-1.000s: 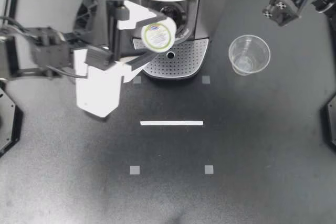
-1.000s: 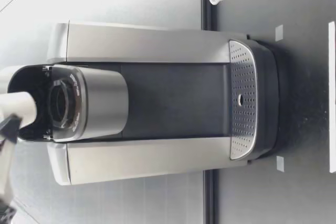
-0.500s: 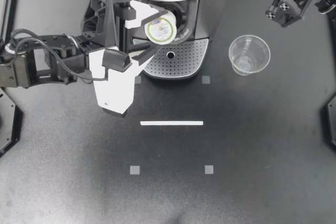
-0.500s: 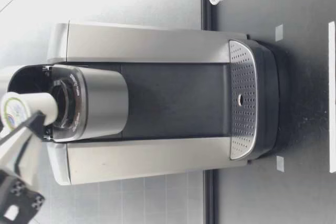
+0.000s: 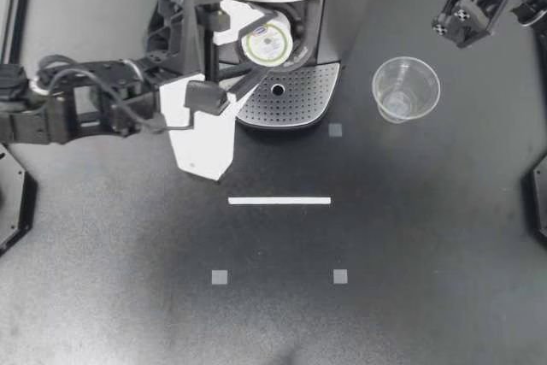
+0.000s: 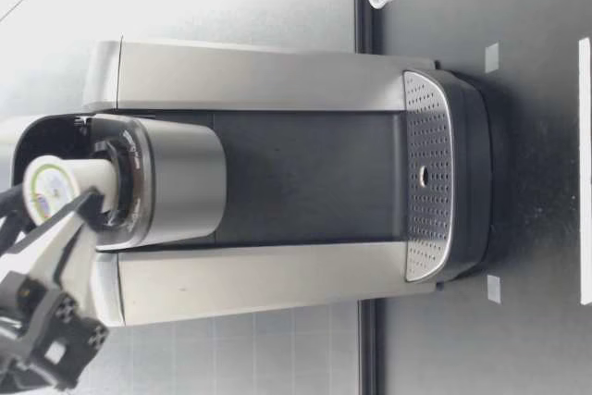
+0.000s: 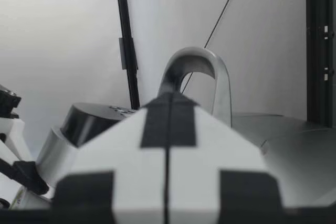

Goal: Place the coffee capsule inside the capsule container, then place the cup onto the center of the cup tray, then push the 'Hot Water' and 'Travel Mug' buttons.

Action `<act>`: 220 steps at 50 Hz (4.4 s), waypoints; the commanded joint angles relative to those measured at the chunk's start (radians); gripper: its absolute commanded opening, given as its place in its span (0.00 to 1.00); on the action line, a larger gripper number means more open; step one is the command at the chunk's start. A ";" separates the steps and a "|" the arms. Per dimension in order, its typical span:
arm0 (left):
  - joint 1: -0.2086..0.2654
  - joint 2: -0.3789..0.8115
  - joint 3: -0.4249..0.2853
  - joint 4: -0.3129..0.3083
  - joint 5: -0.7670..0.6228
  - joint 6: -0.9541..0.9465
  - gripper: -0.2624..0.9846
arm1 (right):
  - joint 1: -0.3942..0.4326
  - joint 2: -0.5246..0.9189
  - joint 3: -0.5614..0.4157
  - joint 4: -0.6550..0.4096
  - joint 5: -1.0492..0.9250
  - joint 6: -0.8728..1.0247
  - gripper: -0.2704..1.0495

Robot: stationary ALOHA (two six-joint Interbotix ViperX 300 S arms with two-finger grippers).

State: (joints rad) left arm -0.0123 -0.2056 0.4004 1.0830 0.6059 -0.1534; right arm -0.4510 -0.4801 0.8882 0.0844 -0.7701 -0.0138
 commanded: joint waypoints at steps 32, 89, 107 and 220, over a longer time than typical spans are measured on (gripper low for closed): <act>0.005 -0.048 -0.012 0.006 -0.018 -0.064 0.82 | 0.005 -0.008 -0.008 -0.002 -0.005 0.003 0.19; -0.038 -0.535 0.528 -0.023 -0.664 -0.799 0.61 | -0.144 0.318 -0.344 0.018 0.018 -0.003 0.19; -0.038 -0.537 0.541 -0.025 -0.667 -0.799 0.46 | -0.141 0.365 -0.417 0.017 0.126 0.003 0.19; -0.038 -0.523 0.594 -0.072 -0.703 -0.801 0.46 | -0.091 -0.282 0.307 0.281 0.818 0.538 0.20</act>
State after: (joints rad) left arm -0.0522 -0.7286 1.0048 1.0140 -0.0844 -0.9526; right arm -0.5093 -0.7409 1.1858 0.3620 0.0322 0.4847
